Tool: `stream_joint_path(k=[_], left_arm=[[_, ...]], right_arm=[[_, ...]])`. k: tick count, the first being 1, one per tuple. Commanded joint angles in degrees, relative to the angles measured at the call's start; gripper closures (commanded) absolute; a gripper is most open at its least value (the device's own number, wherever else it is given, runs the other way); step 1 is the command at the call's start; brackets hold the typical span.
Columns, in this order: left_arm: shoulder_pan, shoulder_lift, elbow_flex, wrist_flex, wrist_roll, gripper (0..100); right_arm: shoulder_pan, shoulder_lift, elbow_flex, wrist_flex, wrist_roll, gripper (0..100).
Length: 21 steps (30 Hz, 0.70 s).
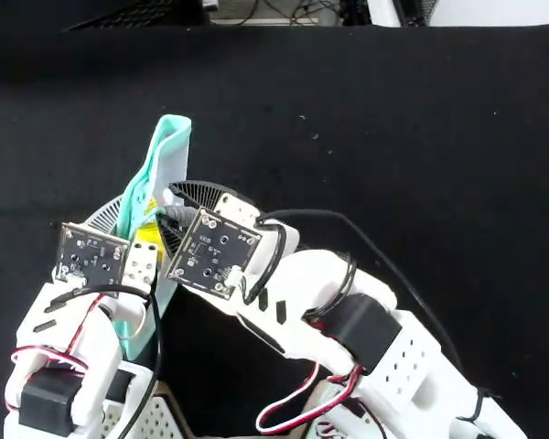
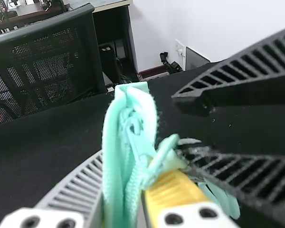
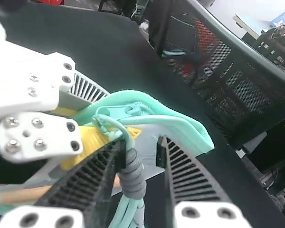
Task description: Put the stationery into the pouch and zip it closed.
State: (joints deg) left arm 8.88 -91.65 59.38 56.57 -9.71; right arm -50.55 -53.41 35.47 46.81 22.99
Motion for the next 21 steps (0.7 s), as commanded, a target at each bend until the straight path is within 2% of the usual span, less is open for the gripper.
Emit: stream_joint_path(k=[1,8,10,21], left_arm=[[0.40,0.26,0.04,0.53,-0.44,97],[-4.35,0.53,0.04,-3.43,0.09,97],[-4.70,0.62,0.22,-4.22,2.11,97],[-2.86,0.62,1.36,-5.89,4.48,97]], right_arm=[[-1.41,-0.04,-1.71,0.44,-0.09,86.4],[-1.41,-0.04,-4.62,4.40,0.00,86.4],[-1.49,-0.04,-5.14,5.10,0.00,86.4],[-1.49,0.13,-5.23,3.78,0.00,86.4]])
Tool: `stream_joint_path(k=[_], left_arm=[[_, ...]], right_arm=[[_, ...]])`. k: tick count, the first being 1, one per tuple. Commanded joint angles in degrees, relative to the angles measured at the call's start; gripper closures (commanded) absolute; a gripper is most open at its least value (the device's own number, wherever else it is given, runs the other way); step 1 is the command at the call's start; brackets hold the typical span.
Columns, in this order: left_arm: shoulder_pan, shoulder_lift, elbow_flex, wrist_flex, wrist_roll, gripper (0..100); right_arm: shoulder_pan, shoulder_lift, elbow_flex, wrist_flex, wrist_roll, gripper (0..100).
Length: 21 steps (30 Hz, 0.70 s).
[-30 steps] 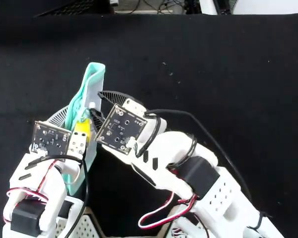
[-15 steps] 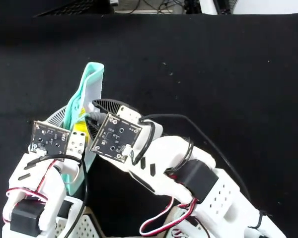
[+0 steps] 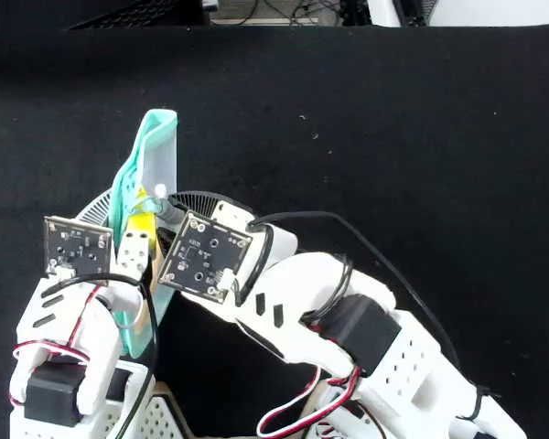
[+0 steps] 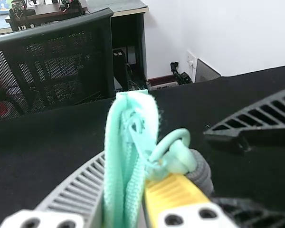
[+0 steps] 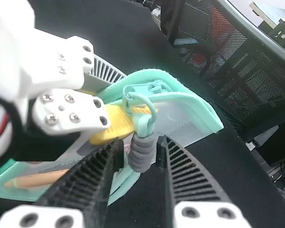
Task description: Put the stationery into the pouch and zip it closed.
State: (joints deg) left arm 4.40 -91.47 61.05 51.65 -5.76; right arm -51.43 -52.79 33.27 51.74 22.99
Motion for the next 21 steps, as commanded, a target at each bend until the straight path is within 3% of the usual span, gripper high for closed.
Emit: stream_joint_path(k=[1,17,21], left_arm=[[3.12,0.44,-0.31,-0.88,0.53,97],[5.93,0.44,-0.40,0.79,0.18,97],[6.81,0.44,-0.31,1.49,0.18,97]], right_arm=[[-0.62,-0.40,-2.77,-1.85,-0.18,86.4],[-0.26,-0.13,-1.54,-4.48,0.00,87.2],[3.16,-0.57,-1.54,-6.77,0.00,98.8]])
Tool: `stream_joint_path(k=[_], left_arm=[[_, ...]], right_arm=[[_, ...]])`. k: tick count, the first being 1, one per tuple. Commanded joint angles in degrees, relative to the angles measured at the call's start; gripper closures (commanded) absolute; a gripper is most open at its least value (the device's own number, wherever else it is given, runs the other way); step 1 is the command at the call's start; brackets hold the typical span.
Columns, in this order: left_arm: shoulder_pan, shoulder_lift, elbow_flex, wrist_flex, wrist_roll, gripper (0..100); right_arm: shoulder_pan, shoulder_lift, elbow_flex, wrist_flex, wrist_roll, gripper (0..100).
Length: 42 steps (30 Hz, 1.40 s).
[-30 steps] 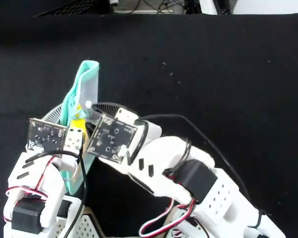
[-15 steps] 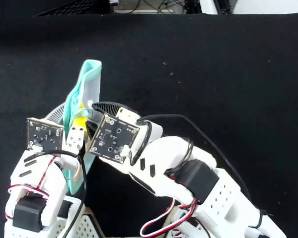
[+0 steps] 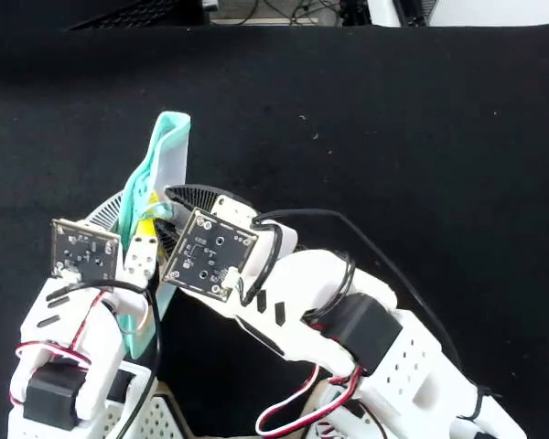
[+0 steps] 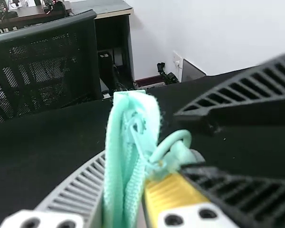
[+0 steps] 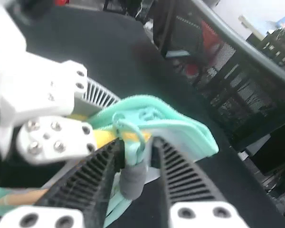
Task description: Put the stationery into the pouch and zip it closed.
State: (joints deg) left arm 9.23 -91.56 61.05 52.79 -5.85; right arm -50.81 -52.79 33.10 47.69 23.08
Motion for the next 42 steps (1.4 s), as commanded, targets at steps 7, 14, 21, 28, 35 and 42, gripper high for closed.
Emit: stream_joint_path(k=[7,14,21,28,35,42], left_arm=[[4.44,0.53,1.27,0.26,-0.88,97],[4.35,0.53,1.27,0.35,-2.11,97],[4.09,0.53,1.27,0.35,-2.02,97],[4.44,0.53,1.27,0.35,-2.02,97],[4.44,0.62,1.63,0.35,-2.11,97],[4.53,0.62,1.80,0.35,-2.20,97]], right_arm=[[9.85,-0.75,-0.75,-2.99,-0.09,98.6],[16.44,-6.46,9.63,-6.42,-0.09,98.6],[17.14,-15.34,25.63,-19.96,-0.62,98.6],[23.03,-19.91,27.12,-25.58,-6.68,98.6],[23.30,-18.51,16.57,-20.31,-5.54,98.6],[23.38,-7.52,8.22,-18.73,-1.76,98.6]])
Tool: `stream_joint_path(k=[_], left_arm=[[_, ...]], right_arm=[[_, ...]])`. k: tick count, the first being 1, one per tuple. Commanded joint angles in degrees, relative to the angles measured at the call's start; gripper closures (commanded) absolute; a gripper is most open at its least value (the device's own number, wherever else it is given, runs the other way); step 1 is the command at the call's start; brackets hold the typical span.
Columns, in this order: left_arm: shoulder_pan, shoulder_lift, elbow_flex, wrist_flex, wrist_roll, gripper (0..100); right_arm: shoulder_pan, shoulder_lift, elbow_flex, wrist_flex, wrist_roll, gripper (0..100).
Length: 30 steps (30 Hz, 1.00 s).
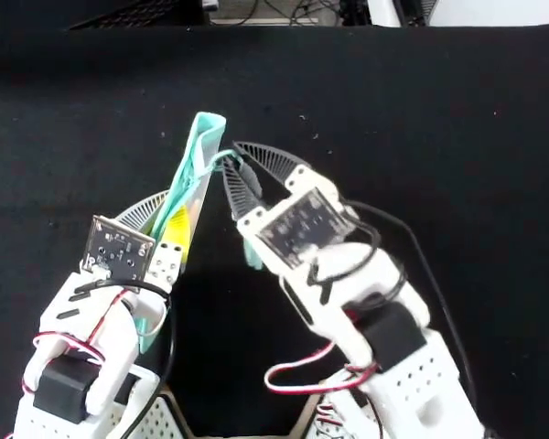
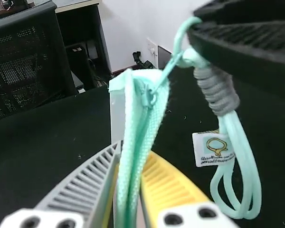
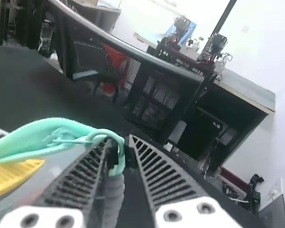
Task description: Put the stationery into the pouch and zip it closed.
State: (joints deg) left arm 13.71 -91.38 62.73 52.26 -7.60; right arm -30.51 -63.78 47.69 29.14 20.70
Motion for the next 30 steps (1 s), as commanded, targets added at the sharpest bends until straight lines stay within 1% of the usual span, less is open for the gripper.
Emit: stream_joint_path(k=[1,12,20,24,27,30], left_arm=[[0.04,0.44,0.13,0.88,-0.44,97],[0.04,0.44,0.13,0.88,-0.44,97],[0.04,0.44,0.13,0.88,-0.44,97],[0.04,0.44,0.13,0.88,-0.44,97],[0.04,0.44,0.13,0.88,-0.44,97],[-0.04,0.35,0.13,0.79,-0.44,97]], right_arm=[[3.16,5.41,-7.43,-0.18,0.62,98.6],[3.43,21.05,-22.37,0.18,0.62,98.6],[9.85,30.29,-29.23,0.18,0.53,98.6],[11.60,32.66,-31.25,0.18,0.53,98.6],[11.25,31.78,-31.34,0.44,0.53,98.6],[9.76,29.05,-32.22,3.69,0.62,98.6]])
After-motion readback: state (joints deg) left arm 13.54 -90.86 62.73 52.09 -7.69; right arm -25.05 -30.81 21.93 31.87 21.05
